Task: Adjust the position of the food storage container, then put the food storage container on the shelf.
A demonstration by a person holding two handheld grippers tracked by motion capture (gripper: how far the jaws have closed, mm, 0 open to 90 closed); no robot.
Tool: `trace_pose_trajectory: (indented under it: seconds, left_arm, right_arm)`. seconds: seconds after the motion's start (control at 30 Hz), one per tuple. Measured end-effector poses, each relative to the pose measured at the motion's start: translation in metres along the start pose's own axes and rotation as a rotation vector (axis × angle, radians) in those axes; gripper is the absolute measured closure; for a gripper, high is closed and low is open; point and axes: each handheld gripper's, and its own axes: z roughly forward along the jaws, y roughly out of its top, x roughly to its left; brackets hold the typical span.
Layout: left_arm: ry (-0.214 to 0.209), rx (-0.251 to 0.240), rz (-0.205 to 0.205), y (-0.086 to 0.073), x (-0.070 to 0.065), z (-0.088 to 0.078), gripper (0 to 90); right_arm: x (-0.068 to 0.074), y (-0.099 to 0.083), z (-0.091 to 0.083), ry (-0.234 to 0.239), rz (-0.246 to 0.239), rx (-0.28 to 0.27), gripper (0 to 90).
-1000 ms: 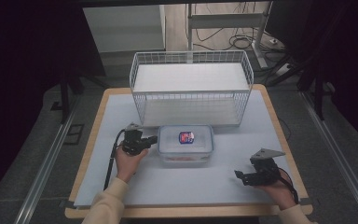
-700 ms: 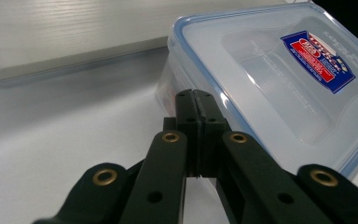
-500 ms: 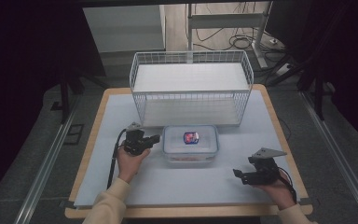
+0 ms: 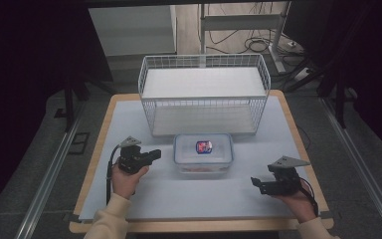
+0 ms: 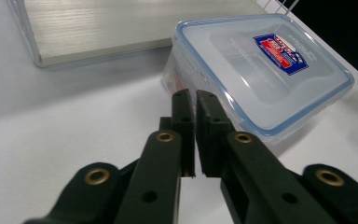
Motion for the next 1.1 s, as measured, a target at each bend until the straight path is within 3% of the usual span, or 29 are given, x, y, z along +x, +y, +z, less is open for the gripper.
trace_pose_trajectory:
  seconds: [0.07,0.17,0.3,0.47,0.6,0.8,1.0,1.1]
  left_arm:
    - [0.009,0.004,0.003,0.000,-0.002,0.001,82.4]
    - [0.080,-0.001,0.037,0.001,-0.005,0.000,59.0]
    - [0.045,0.014,0.007,0.005,-0.005,-0.001,37.1]
    - [0.011,0.050,-0.021,0.010,-0.007,0.001,23.0]
    - [-0.007,0.051,-0.032,0.022,-0.011,0.003,20.0]
    - [-0.058,0.068,-0.060,0.035,-0.012,0.021,17.6]
    - [-0.078,0.115,-0.088,0.032,-0.007,0.039,16.5]
    - [-0.089,0.140,-0.125,0.029,-0.001,0.046,16.5]
  right_arm:
    - [0.000,0.001,-0.001,0.002,-0.001,-0.003,17.7]
    - [-0.001,0.001,-0.001,0.002,0.001,-0.002,17.7]
    - [-0.003,0.004,-0.004,0.005,0.007,-0.010,17.6]
    - [-0.005,0.012,-0.006,0.010,0.025,-0.033,17.6]
    - [-0.008,0.028,-0.007,0.034,0.055,-0.057,17.6]
    - [-0.004,0.059,-0.004,0.055,0.049,-0.084,17.5]
    - [0.002,0.082,0.006,0.110,0.042,-0.112,16.9]
    - [0.005,0.087,0.014,0.127,0.043,-0.113,16.4]
